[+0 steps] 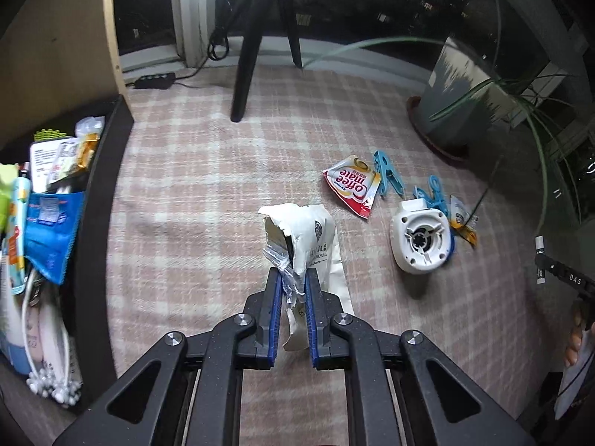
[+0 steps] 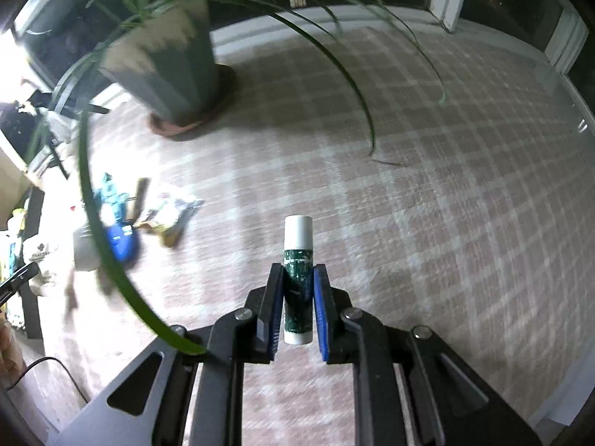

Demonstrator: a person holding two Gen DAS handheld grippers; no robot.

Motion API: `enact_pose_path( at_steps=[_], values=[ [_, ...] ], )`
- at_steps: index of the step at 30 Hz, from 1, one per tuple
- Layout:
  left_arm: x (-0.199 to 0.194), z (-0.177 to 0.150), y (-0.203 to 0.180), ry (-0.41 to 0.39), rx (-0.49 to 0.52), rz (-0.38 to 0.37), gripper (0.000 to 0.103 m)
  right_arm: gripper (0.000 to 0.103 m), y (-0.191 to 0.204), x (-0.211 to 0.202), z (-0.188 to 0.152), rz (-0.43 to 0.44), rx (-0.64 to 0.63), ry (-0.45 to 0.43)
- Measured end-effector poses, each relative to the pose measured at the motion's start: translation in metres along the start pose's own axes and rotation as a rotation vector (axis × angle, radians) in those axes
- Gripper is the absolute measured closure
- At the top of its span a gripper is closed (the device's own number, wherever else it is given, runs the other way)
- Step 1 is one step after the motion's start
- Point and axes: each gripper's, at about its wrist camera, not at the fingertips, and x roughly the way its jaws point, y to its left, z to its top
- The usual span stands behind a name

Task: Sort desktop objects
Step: 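Carry the shower cap packet and lip balm over the black tray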

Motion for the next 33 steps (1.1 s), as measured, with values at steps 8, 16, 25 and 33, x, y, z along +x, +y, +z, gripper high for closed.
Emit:
enact_pose_path(
  at_steps=[8, 16, 25, 33],
  values=[
    [-0.042, 0.001, 0.026, -0.057, -0.003, 0.001, 0.092, 0.088, 0.063, -0.034, -0.012, 0.054, -0.064, -0.029],
    [-0.083, -0.001, 0.09, -0.106, -0.046, 0.035, 0.092, 0.088, 0.13, -0.033, -0.013, 0.121, -0.183, -0.036],
    [-0.115, -0.001, 0.182, -0.146, -0.141, 0.078, 0.092, 0.088, 0.27, -0.036, -0.004, 0.199, -0.332, -0.06],
    [-0.135, 0.001, 0.256, -0.174, -0.222, 0.115, 0.092, 0.088, 0.384, -0.028, -0.002, 0.263, -0.449, -0.062]
  ],
)
